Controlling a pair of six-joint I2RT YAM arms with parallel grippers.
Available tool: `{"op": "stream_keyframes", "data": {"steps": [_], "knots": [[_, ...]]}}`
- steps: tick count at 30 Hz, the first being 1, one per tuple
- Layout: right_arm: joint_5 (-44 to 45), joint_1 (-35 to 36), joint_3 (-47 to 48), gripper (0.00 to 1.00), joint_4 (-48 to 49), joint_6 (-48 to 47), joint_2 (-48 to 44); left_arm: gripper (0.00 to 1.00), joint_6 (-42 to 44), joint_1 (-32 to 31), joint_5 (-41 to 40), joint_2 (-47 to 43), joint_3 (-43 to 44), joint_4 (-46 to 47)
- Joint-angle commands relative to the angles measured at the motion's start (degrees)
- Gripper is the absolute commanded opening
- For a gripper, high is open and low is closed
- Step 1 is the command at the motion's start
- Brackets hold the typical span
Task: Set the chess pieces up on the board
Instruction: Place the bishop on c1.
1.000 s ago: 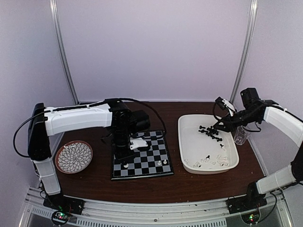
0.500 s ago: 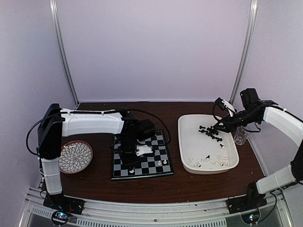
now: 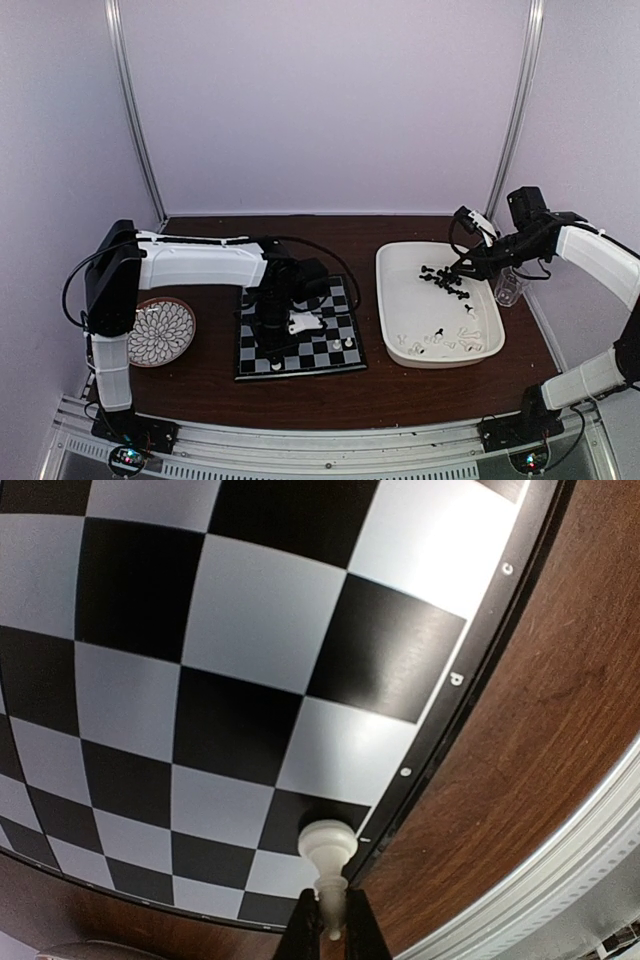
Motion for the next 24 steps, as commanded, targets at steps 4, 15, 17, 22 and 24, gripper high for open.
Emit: {"op": "stream_keyframes", "data": {"steps": [4, 15, 17, 22, 24], "knots": [[0.3, -0.2, -0.7, 0.29, 0.5, -0.1, 0.1, 0.0, 0.6, -0.2, -1.9, 0.8, 0.0, 1.1], [0.2, -0.2, -0.7, 0.29, 0.4, 0.1, -0.1, 0.24, -0.2, -0.2, -4.0, -0.6, 0.4, 2.0], [0.1, -0.3, -0.7, 0.29, 0.4, 0.1, -0.1, 0.26, -0.2, -0.2, -3.8, -0.7, 0.7, 2.0], [0.0, -0.3, -0.8, 0.29, 0.3, 0.1, -0.2, 0.33, -0.5, -0.3, -0.3, -2.9, 1.5, 2.3], [-0.1, -0.3, -0.8, 0.29, 0.3, 0.1, -0.3, 0.35, -0.6, -0.2, 0.2, -5.2, 1.7, 2.6]]}}
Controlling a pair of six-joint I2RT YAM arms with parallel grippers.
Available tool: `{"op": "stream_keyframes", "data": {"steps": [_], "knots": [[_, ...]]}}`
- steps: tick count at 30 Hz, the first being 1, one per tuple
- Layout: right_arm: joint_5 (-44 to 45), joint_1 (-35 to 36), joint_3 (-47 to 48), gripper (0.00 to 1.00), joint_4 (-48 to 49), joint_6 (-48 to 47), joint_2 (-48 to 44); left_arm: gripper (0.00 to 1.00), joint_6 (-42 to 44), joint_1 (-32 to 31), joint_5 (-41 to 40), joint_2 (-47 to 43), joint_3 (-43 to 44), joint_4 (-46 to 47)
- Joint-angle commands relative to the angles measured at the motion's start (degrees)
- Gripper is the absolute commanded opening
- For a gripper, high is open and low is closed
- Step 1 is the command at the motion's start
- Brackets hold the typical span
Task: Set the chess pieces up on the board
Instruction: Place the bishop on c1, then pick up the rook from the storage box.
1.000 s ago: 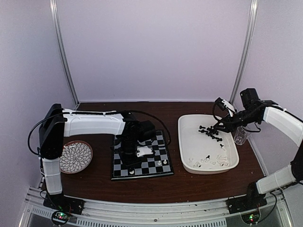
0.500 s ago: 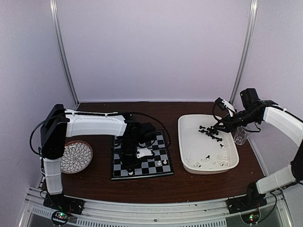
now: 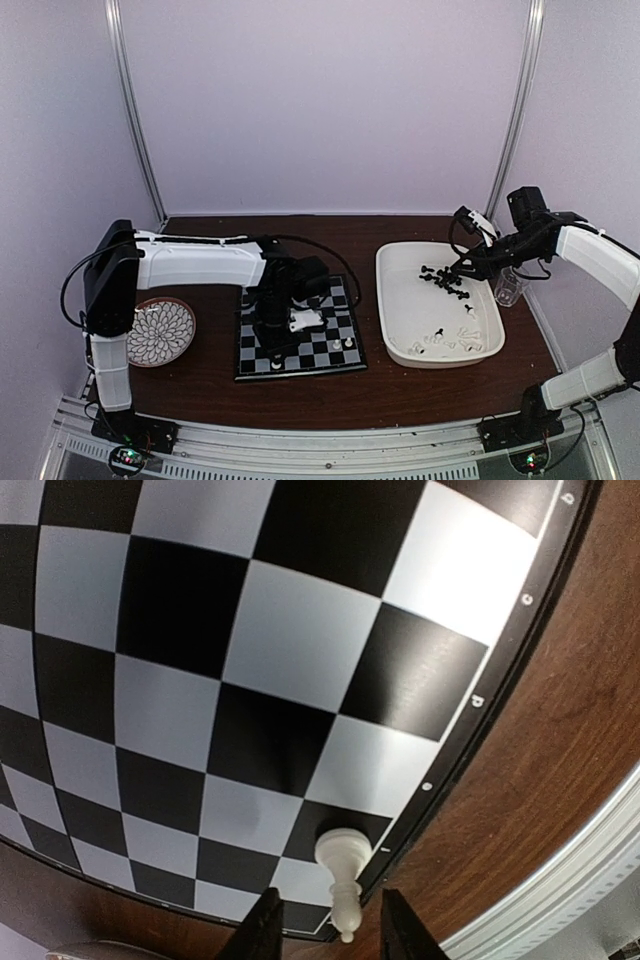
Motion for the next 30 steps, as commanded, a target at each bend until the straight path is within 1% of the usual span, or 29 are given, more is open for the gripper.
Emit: {"op": "stream_keyframes", "data": {"steps": [1, 5, 8, 9, 13, 15, 18, 20, 22, 26, 30], "knots": [[-0.1, -0.3, -0.8, 0.29, 0.2, 0.1, -0.4, 0.36, -0.5, -0.1, 1.9, -6.3, 1.8, 1.2], [0.0, -0.3, -0.8, 0.29, 0.1, 0.0, -0.5, 0.39, -1.2, 1.6, 0.7, -13.1, 2.9, 2.5], [0.8, -0.3, -0.4, 0.29, -0.4, -0.8, -0.5, 0.41, -2.5, 3.0, -0.1, -18.9, 2.3, 7.5], [1.4, -0.3, -0.2, 0.29, -1.0, -1.2, -0.6, 0.41, -2.9, 3.0, -2.1, -20.8, 1.5, 10.2], [4.5, -0.3, 1.5, 0.3, -4.6, -4.9, -0.8, 0.42, -5.4, 3.0, -1.8, -28.0, -4.5, 26.5], [6.7, -0.2, 2.6, 0.32, -7.4, -7.5, -0.4, 0.44, -8.7, 3.0, -1.0, -30.1, -10.1, 36.3], [11.5, 0.1, 4.2, 0.34, -11.3, -11.0, 1.4, 0.49, -13.7, 3.1, 4.5, -31.2, -18.4, 54.1], [15.0, 0.4, 5.8, 0.34, -14.6, -12.4, 3.7, 0.5, -17.0, 3.1, 4.5, -29.6, -20.0, 60.2], [19.3, 1.1, 7.1, 0.34, -17.6, -13.2, 6.4, 0.5, -18.6, 3.1, 5.1, -27.3, -19.1, 62.2], [28.9, 3.2, 7.6, 0.31, -19.8, -13.9, 10.9, 0.5, -19.1, 3.1, 8.3, -23.7, -16.8, 62.0], [33.1, 5.1, 7.6, 0.31, -19.3, -13.7, 13.3, 0.49, -18.4, 3.0, 11.3, -23.1, -17.9, 64.0]]}}
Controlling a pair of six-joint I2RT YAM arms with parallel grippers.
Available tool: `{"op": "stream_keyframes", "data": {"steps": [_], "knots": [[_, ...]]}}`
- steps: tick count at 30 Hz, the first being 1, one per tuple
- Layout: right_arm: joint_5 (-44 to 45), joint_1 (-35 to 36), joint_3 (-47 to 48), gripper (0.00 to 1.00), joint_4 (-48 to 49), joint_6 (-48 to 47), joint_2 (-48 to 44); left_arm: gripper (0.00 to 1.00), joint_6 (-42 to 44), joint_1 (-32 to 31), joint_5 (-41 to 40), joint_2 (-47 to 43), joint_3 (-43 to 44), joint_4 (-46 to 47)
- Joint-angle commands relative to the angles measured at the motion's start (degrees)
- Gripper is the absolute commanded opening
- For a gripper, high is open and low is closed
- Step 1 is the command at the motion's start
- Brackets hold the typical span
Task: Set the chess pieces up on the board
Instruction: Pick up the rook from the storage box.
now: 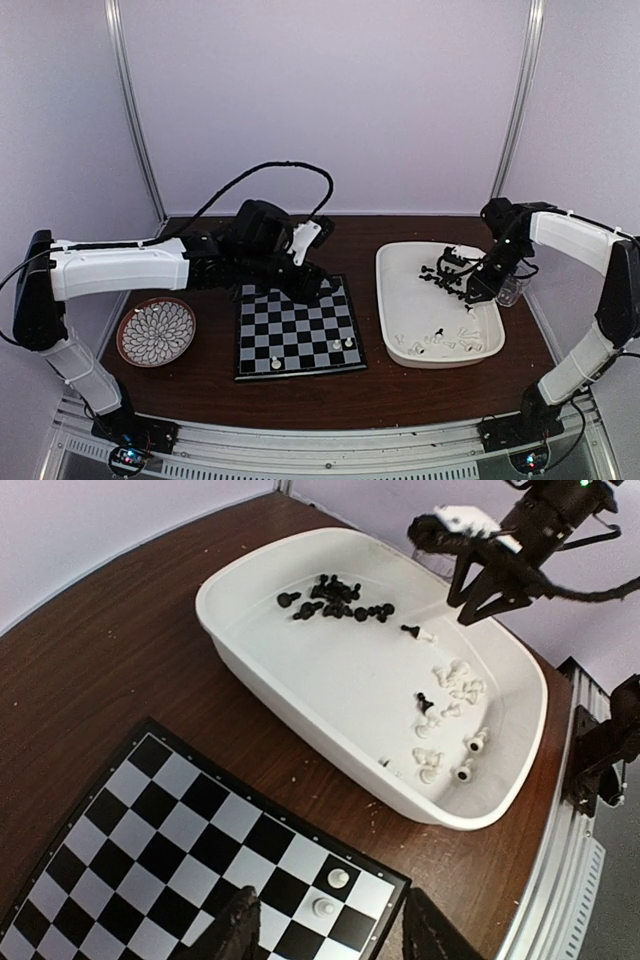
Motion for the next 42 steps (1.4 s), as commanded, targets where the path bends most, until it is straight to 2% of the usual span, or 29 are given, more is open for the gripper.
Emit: {"op": "stream_keyframes", "data": {"steps": [1, 10, 20, 27, 33, 42], "knots": [[8.7, 2.1, 1.3, 0.3, -2.7, -1.2, 1.6, 0.48, -1.1, -0.1, 4.7, -0.2, 0.4, 9.0], [10.9, 2.5, 5.5, 0.31, -4.3, -1.4, 4.2, 0.48, -0.2, 0.0, 4.4, 0.0, -0.4, 14.7], [18.2, 4.5, 7.7, 0.32, -4.3, -0.4, 10.5, 0.49, 3.0, -0.1, 4.2, -1.6, -0.4, 9.5], [23.9, 5.2, 8.5, 0.31, -3.6, 1.1, 12.4, 0.49, 2.4, -0.1, 1.7, -6.3, -4.6, 9.1], [25.1, 5.2, 8.1, 0.31, -2.9, 2.1, 14.5, 0.49, 2.5, -0.1, 0.3, -7.7, -6.6, 8.4], [22.4, 6.1, 8.1, 0.3, -1.1, 3.5, 17.9, 0.49, 3.3, -0.1, 1.0, -5.9, -4.4, 6.8]]}}
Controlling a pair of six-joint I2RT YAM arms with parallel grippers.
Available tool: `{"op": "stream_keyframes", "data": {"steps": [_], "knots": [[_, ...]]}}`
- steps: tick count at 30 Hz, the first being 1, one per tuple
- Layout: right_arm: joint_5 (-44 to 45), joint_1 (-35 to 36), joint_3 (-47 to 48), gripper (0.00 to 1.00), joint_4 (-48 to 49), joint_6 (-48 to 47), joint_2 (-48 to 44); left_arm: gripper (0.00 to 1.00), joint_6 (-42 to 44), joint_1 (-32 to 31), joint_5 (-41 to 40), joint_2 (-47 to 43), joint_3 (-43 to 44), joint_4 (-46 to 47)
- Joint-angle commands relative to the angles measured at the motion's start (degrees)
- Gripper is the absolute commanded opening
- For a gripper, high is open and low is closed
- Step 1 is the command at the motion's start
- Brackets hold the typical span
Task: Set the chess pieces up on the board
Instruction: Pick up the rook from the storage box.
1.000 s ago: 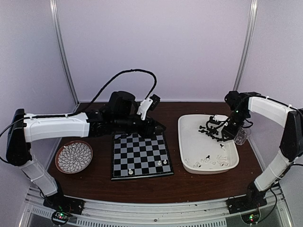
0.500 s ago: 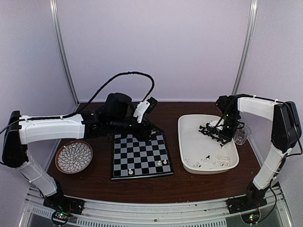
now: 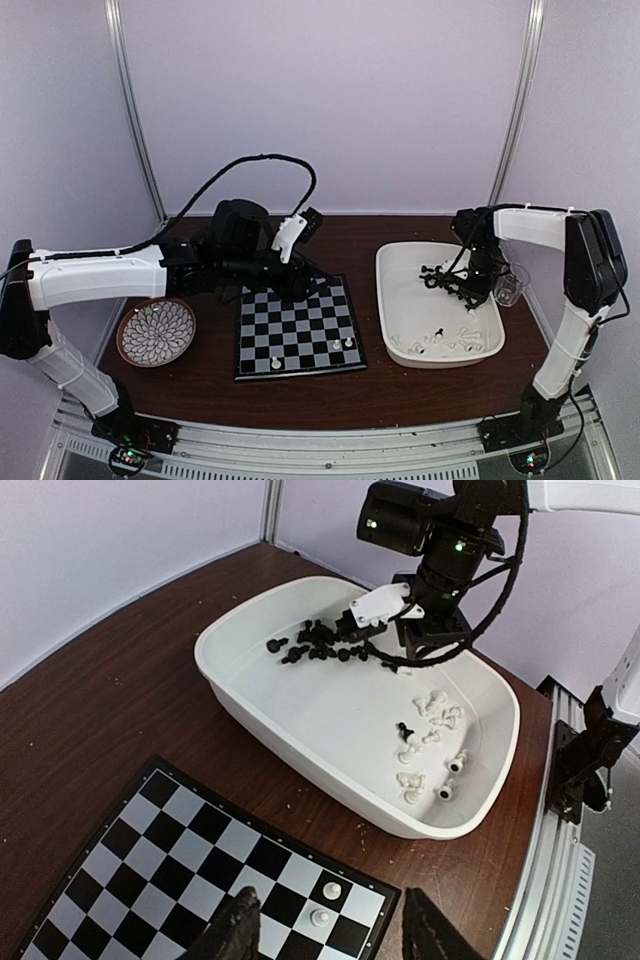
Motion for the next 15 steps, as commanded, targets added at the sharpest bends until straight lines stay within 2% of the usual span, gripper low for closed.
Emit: {"op": "stream_keyframes", "data": {"steps": [1, 15], "knots": [[-0.3, 1.3, 1.1, 0.3, 1.8, 1.5, 2.3, 0.49, 1.2, 0.0, -0.1, 0.7, 1.5, -0.3], [3.2, 2.1, 0.2, 0.28, 3.9, 4.1, 5.8, 0.49, -0.2, -0.1, -0.2, 0.5, 1.7, -1.2]]}}
